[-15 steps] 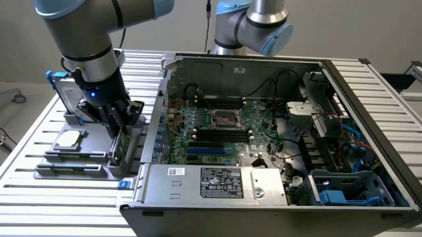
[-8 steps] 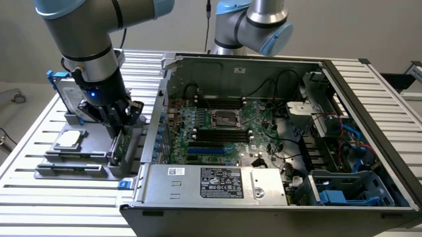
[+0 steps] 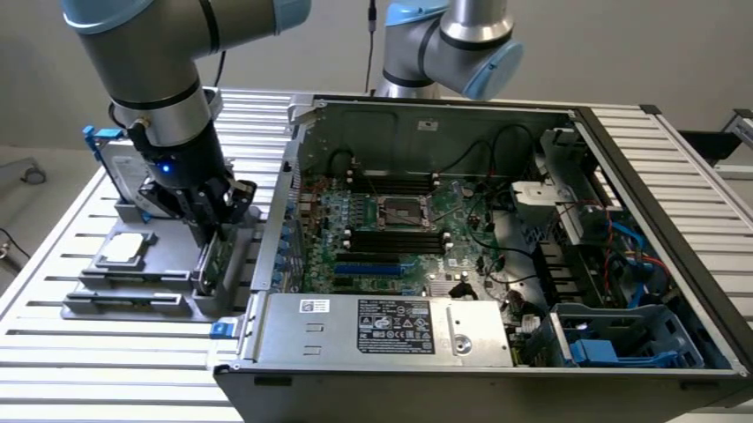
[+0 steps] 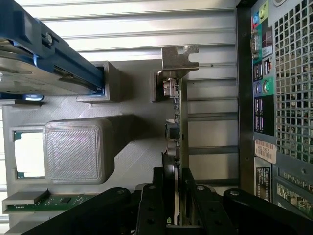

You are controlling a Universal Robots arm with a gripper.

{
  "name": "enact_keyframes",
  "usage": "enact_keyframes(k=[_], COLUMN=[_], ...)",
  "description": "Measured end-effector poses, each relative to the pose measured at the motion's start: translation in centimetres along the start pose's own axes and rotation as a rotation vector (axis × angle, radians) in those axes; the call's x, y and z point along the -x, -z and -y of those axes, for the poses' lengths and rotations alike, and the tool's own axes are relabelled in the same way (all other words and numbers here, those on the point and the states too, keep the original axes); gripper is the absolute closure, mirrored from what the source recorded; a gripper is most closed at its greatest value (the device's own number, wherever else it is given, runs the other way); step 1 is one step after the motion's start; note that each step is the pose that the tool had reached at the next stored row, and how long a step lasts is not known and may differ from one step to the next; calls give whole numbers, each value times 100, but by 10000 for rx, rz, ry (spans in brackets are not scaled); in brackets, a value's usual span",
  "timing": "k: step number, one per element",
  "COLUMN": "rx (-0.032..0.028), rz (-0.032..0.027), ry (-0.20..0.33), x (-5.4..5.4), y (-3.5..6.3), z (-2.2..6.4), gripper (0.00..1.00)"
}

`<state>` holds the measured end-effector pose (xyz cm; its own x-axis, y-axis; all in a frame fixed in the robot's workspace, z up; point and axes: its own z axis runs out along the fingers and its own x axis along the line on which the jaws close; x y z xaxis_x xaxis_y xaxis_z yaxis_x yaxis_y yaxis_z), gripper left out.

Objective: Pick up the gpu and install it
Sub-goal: 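Pick up the gpu and move the gpu toward the slot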

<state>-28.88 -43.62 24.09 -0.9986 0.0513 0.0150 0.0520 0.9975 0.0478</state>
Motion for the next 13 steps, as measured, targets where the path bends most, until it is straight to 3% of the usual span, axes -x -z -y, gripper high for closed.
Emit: enact_keyframes(k=[4,13], rx=[29,56], rz=[0,-3], ry=[0,1], x=[-1,-6], y=[43,421], z=[-2,-20], gripper=[74,74])
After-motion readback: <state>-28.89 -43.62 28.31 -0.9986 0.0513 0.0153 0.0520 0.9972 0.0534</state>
